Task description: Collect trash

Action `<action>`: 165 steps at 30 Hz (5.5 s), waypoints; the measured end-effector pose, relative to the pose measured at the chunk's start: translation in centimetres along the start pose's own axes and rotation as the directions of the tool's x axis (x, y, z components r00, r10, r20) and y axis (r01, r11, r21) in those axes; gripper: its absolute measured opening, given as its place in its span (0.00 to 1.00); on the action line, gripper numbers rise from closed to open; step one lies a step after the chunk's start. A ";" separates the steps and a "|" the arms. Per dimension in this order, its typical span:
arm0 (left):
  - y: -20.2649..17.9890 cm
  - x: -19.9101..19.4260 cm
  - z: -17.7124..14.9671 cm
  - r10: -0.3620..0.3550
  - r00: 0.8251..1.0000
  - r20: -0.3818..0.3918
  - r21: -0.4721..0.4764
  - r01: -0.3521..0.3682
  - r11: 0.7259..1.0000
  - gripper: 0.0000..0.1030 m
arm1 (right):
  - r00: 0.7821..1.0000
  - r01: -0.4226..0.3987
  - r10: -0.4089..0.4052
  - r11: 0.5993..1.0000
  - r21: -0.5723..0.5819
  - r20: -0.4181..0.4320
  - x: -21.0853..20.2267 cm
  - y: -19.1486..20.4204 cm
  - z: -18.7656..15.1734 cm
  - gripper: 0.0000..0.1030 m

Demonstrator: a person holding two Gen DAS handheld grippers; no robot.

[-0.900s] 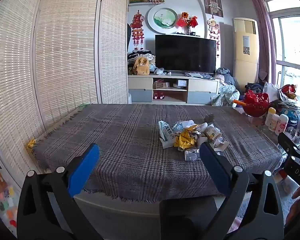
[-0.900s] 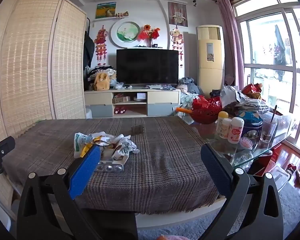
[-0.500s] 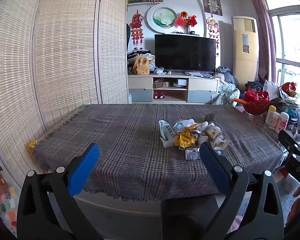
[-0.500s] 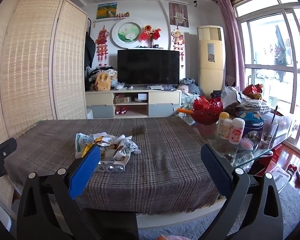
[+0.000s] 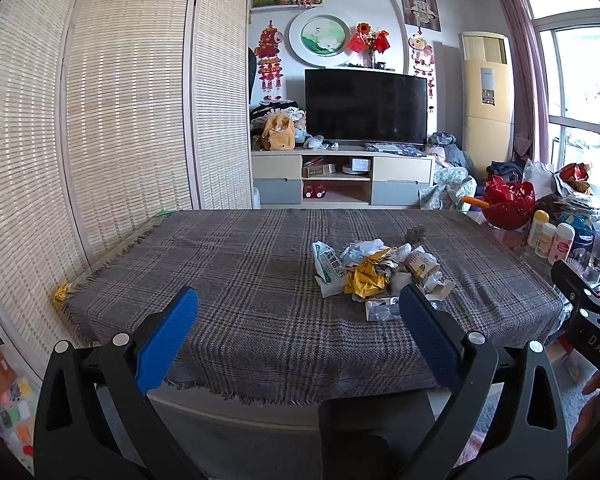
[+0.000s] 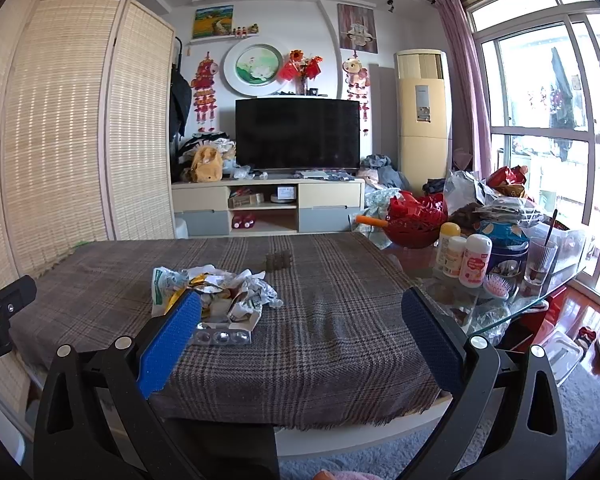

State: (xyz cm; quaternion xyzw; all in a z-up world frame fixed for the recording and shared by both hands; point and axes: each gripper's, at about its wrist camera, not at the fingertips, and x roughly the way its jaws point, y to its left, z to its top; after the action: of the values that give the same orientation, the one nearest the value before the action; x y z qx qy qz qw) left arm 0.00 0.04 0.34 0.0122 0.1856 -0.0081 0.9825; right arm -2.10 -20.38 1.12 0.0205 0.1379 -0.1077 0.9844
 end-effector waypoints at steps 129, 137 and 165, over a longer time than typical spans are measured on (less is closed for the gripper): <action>-4.8 24.5 -1.4 -0.272 0.902 -0.334 0.081 0.315 0.946 0.86 | 0.882 -0.266 0.257 0.963 0.033 -0.395 24.4 3.9 -3.1 0.27; -5.5 26.1 -1.9 -0.302 0.875 -0.378 0.074 0.354 0.932 0.64 | 0.890 -0.248 0.239 0.968 0.027 -0.389 25.0 3.1 -3.4 0.14; -5.8 19.9 2.5 -0.336 0.923 -0.186 0.078 0.355 0.932 0.43 | 0.941 -0.256 0.252 0.966 0.011 -0.225 19.6 1.6 1.2 0.12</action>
State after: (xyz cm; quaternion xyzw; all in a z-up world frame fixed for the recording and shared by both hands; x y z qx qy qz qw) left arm 19.34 -6.00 -4.73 0.0341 0.2668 -0.1907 0.9441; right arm 16.97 -22.99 -3.14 0.0410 0.2455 0.0246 0.9682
